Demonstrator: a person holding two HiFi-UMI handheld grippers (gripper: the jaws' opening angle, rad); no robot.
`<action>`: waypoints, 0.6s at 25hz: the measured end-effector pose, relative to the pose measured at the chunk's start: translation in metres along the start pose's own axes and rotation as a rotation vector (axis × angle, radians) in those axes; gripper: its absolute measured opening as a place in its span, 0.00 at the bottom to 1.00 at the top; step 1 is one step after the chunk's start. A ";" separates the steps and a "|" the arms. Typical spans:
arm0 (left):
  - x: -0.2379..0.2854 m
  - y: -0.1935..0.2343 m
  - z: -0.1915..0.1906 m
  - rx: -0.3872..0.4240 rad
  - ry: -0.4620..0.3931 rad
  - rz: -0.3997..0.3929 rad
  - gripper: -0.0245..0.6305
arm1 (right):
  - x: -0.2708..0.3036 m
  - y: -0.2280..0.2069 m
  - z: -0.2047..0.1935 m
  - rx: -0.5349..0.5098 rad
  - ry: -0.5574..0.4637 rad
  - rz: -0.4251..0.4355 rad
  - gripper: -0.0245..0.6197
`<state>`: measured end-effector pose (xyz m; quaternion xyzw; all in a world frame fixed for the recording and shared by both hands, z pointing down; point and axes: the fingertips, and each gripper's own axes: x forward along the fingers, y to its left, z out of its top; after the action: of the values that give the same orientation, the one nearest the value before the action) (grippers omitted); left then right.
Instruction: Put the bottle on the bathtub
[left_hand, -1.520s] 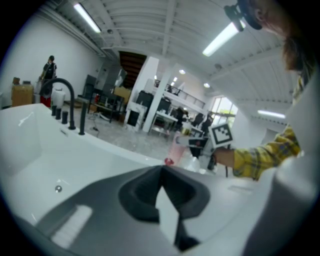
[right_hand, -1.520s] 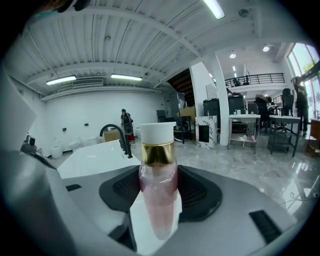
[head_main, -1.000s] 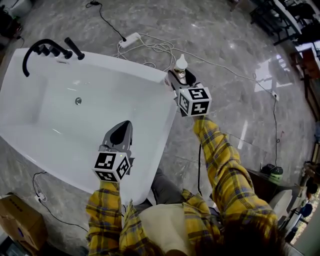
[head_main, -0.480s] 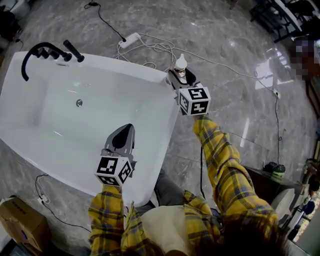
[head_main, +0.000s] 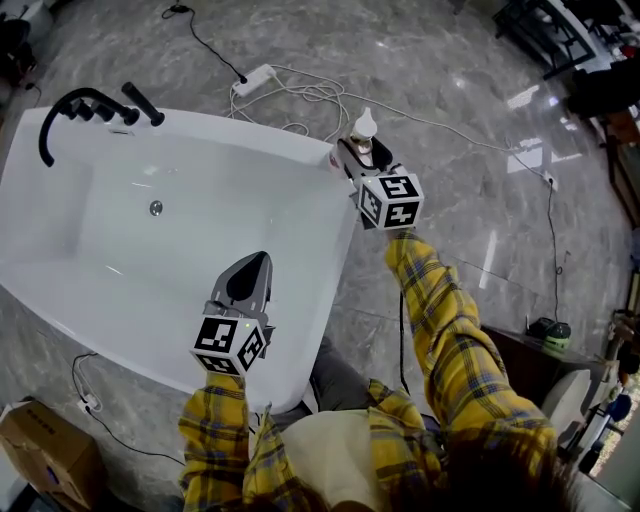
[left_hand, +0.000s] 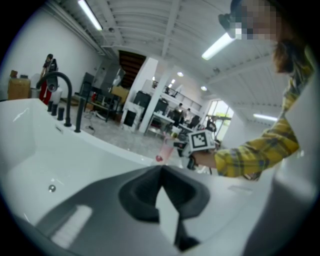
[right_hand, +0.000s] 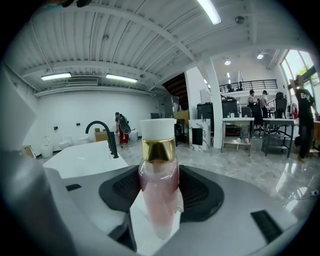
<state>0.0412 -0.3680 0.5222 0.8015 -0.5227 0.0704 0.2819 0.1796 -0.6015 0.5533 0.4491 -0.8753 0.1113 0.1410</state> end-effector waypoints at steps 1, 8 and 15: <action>-0.001 0.001 0.000 0.001 -0.001 -0.002 0.05 | 0.002 0.001 -0.004 -0.003 0.020 0.007 0.38; -0.010 -0.001 0.001 0.007 -0.010 -0.016 0.05 | -0.006 0.000 -0.011 0.024 0.042 -0.014 0.38; -0.018 -0.002 0.002 0.010 -0.019 -0.037 0.05 | -0.017 0.008 -0.006 0.021 0.038 -0.042 0.38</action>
<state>0.0351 -0.3541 0.5125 0.8129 -0.5102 0.0601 0.2743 0.1836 -0.5822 0.5526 0.4665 -0.8616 0.1260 0.1553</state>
